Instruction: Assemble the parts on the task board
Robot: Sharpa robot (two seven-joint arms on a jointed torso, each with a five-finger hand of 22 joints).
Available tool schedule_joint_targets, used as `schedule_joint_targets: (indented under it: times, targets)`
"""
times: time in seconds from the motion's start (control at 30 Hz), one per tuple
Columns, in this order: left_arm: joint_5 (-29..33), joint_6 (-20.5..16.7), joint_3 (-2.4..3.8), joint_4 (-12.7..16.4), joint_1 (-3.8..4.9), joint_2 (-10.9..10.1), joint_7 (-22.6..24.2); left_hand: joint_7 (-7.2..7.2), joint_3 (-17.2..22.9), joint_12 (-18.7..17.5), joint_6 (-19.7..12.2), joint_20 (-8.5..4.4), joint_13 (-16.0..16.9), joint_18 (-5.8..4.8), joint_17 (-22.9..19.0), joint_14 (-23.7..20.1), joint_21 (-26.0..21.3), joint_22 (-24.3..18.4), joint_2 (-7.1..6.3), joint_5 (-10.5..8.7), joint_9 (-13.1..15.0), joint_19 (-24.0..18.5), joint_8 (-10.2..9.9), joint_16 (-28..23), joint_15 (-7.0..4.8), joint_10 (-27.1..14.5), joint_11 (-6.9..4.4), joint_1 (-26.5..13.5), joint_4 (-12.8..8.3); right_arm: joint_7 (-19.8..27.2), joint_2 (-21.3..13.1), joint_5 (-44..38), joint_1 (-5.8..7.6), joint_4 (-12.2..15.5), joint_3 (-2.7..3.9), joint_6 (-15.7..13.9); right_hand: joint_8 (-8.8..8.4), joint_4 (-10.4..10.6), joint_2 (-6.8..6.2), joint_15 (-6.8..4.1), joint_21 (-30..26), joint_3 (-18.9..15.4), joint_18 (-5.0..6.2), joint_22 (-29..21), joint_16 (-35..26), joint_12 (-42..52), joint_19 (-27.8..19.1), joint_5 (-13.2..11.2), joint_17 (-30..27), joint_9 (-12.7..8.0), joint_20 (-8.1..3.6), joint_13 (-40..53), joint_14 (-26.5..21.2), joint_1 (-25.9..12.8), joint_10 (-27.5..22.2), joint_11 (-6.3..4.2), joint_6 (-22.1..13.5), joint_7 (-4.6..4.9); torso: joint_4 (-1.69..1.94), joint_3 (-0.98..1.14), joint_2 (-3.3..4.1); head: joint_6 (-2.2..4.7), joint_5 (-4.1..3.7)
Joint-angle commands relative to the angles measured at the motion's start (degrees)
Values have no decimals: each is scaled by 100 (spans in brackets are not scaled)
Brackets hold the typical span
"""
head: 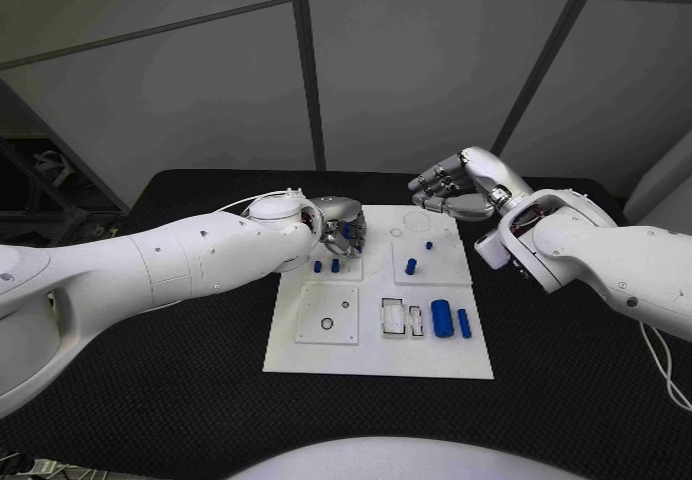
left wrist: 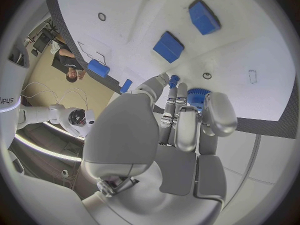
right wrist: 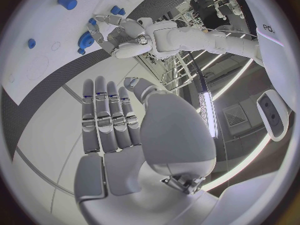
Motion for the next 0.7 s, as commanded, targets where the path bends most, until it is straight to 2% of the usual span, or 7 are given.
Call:
schedule_joint_targets:
  times: [0.03,0.7]
  targets:
    - [-49,81,3,-37,-5,24,29,28,82,-81,24,21,-35,-157,-25,99,39,19,23,-8,-27,37,-54,14,12,43,7,41,-10,19,1,-17,8,10,4,31,6,-20,4,-3,-6,1,46,8,3,-13,38,-22,-6,3,4,-7,-45,41,-47,4,23,16,-7,2,0,-7,-2]
    - [-49,230,4,-159,-47,115,-14,73,342,-292,82,44,-59,-160,-28,107,84,89,55,-29,-99,25,-153,29,31,156,32,88,-70,17,8,-17,9,17,4,44,5,-16,11,-2,-6,-1,44,10,4,-12,37,-13,-11,4,4,-7,-44,35,-47,4,24,16,-5,-1,-4,-42,-15]
